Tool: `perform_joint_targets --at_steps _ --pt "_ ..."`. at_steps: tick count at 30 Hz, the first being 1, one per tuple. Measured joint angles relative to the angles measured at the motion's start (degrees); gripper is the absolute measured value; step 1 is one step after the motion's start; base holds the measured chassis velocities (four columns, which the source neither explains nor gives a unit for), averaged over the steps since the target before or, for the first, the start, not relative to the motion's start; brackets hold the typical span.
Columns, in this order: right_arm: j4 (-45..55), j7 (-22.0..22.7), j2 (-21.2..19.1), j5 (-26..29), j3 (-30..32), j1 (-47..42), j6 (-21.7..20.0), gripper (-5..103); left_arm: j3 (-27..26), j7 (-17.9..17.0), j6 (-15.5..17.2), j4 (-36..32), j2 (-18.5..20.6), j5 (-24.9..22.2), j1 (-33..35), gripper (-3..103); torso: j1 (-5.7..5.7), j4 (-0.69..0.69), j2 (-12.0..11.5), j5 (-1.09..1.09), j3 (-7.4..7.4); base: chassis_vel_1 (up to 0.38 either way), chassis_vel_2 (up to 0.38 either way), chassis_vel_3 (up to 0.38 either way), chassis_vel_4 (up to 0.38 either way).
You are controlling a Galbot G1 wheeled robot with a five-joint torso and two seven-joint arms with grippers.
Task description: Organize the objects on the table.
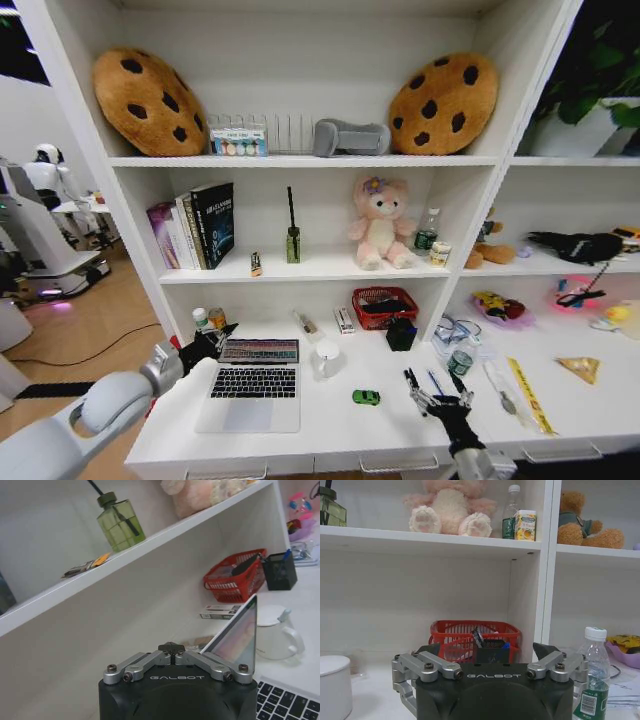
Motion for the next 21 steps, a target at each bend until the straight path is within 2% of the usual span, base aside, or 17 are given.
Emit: perform_joint_targets --at_steps 5,7,9,15,21 --pt "-0.13 0.04 -0.05 0.19 0.1 0.11 0.02 100 0.01 3.85 -0.11 -0.34 0.77 1.93 -0.8 0 0.0 -0.02 0.0 0.0 0.0 0.0 0.0 0.0 0.0" --pt "-0.11 0.14 0.06 0.25 0.21 0.15 0.02 100 0.98 3.97 -0.12 -0.02 0.94 2.2 -2.11 0 0.0 0.01 0.0 0.0 0.0 0.0 0.0 0.0 0.0" --pt "-0.1 0.17 0.21 0.25 0.39 0.09 0.05 100 4.02 2.58 0.12 0.5 0.57 1.3 -5.98 0 0.0 0.0 0.0 -0.01 0.0 0.0 0.0 0.0 0.0" --pt "-0.14 0.17 0.58 0.24 1.03 -0.37 0.48 100 10.59 2.29 0.42 2.36 0.14 1.13 -12.79 0 0.0 -0.03 0.0 0.0 0.0 0.0 0.0 0.0 0.0" --pt "-0.32 0.17 0.79 0.24 1.45 -0.58 0.79 100 11.54 4.1 0.24 2.6 0.02 2.88 -12.54 0 0.0 0.0 0.0 0.0 0.0 0.0 0.0 0.0 0.0"
